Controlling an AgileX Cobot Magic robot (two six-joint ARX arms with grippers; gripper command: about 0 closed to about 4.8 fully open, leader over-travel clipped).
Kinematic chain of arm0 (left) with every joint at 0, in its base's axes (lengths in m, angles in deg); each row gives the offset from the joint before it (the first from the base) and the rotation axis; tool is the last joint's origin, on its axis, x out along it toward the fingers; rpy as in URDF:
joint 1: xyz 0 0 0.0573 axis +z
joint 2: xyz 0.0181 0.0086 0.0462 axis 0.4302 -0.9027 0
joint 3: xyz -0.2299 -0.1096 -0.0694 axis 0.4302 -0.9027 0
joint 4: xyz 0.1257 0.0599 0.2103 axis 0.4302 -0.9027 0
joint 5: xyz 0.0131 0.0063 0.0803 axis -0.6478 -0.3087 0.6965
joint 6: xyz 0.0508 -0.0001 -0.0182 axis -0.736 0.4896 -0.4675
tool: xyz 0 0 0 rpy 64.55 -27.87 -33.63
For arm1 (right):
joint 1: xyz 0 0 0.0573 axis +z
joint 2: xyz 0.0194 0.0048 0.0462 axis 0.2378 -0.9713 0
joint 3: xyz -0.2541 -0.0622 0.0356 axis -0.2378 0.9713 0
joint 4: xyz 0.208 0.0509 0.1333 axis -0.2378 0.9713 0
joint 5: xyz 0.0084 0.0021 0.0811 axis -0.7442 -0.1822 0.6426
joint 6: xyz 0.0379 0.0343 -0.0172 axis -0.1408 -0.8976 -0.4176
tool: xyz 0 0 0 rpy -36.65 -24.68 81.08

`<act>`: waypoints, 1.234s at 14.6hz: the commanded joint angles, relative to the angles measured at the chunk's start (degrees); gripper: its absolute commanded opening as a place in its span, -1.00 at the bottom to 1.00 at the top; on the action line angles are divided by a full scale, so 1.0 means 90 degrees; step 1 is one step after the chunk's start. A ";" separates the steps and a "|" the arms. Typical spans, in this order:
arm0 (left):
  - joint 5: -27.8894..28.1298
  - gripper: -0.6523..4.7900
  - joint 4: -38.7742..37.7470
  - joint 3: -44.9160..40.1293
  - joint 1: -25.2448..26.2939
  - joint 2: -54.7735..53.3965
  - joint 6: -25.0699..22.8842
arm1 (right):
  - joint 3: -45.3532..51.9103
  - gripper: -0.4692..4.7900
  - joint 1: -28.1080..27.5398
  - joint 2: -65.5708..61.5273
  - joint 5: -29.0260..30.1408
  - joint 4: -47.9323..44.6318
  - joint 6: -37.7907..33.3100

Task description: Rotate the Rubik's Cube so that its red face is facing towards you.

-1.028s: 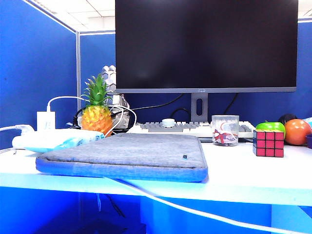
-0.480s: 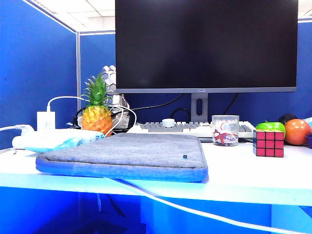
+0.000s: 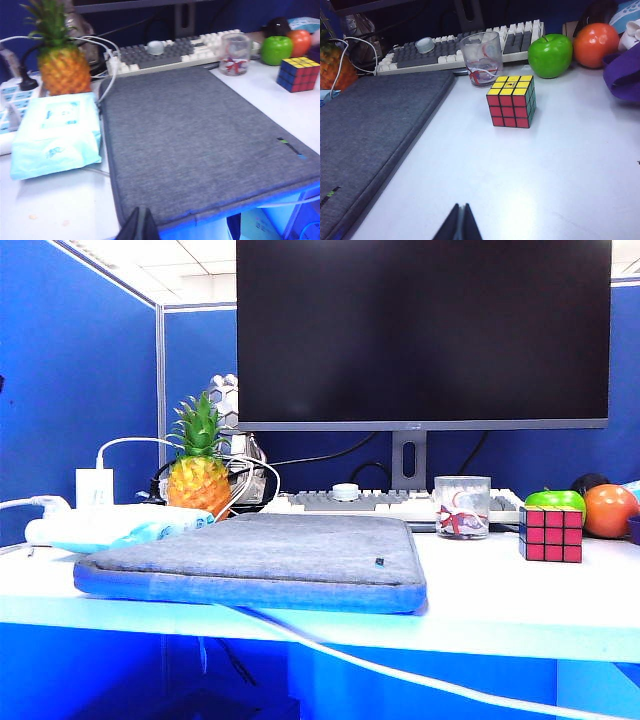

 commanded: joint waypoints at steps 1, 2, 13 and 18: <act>0.0114 -0.78 -0.0119 -0.0022 0.0002 0.0000 0.0024 | 0.0058 -0.83 0.0000 0.0000 0.0010 0.0049 0.0032; -0.0012 -0.78 -0.0270 -0.0024 0.0002 0.0000 -0.0027 | 0.0058 -0.83 0.0000 0.0000 0.0085 0.0209 0.0032; -0.1049 -0.78 0.0588 -0.0665 0.0002 0.0002 -0.0138 | 0.0058 -0.82 -0.0005 0.0000 0.0279 0.0328 0.0036; -0.1010 -0.78 0.0474 -0.0665 0.0002 0.0002 -0.0143 | 0.0058 -0.83 -0.0005 0.0000 0.0279 0.0328 0.0036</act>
